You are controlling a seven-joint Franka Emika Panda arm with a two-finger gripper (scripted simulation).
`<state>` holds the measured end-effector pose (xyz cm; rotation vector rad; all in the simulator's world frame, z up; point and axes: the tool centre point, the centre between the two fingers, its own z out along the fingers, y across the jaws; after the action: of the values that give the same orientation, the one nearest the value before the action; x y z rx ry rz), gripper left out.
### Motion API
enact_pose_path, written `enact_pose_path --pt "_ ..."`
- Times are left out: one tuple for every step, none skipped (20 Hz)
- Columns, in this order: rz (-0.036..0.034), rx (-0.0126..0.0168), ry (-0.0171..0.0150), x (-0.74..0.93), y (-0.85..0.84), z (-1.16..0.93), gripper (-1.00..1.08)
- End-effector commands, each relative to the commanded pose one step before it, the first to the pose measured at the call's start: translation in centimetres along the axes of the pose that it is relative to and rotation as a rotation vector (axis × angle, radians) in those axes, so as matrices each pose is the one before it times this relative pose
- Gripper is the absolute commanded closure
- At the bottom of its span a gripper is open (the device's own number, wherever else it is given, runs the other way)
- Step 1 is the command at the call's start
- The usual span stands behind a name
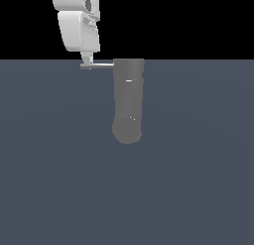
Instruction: Turn on the faucet by rotating a designated handle.
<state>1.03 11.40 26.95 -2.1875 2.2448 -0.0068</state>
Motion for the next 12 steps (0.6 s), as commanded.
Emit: enact_pose_path --pt "-0.0027 -0.00863 0.00189 -0.067 1.07 0.017 1.08" --pt "0.00062 0.00028 -0.00009 0.051 0.249 -0.016 1.08" --pt "0.0 0.0 0.0 0.014 0.25 0.0 1.08" --pt "0.0 0.0 0.0 0.014 0.25 0.0 1.08" --pt "0.0 0.0 0.0 0.014 0.25 0.0 1.08" --pt "0.0 0.0 0.0 0.014 0.25 0.0 1.08" --pt "0.0 0.0 0.0 0.014 0.25 0.0 1.08" --pt "0.0 0.0 0.0 0.014 0.25 0.0 1.08" --pt "0.0 0.0 0.0 0.014 0.25 -0.001 1.08" --pt "0.0 0.0 0.0 0.013 0.25 -0.001 1.08" --pt "0.0 0.0 0.0 0.013 0.25 -0.001 1.08" --pt "0.0 0.0 0.0 0.013 0.25 -0.002 1.08"
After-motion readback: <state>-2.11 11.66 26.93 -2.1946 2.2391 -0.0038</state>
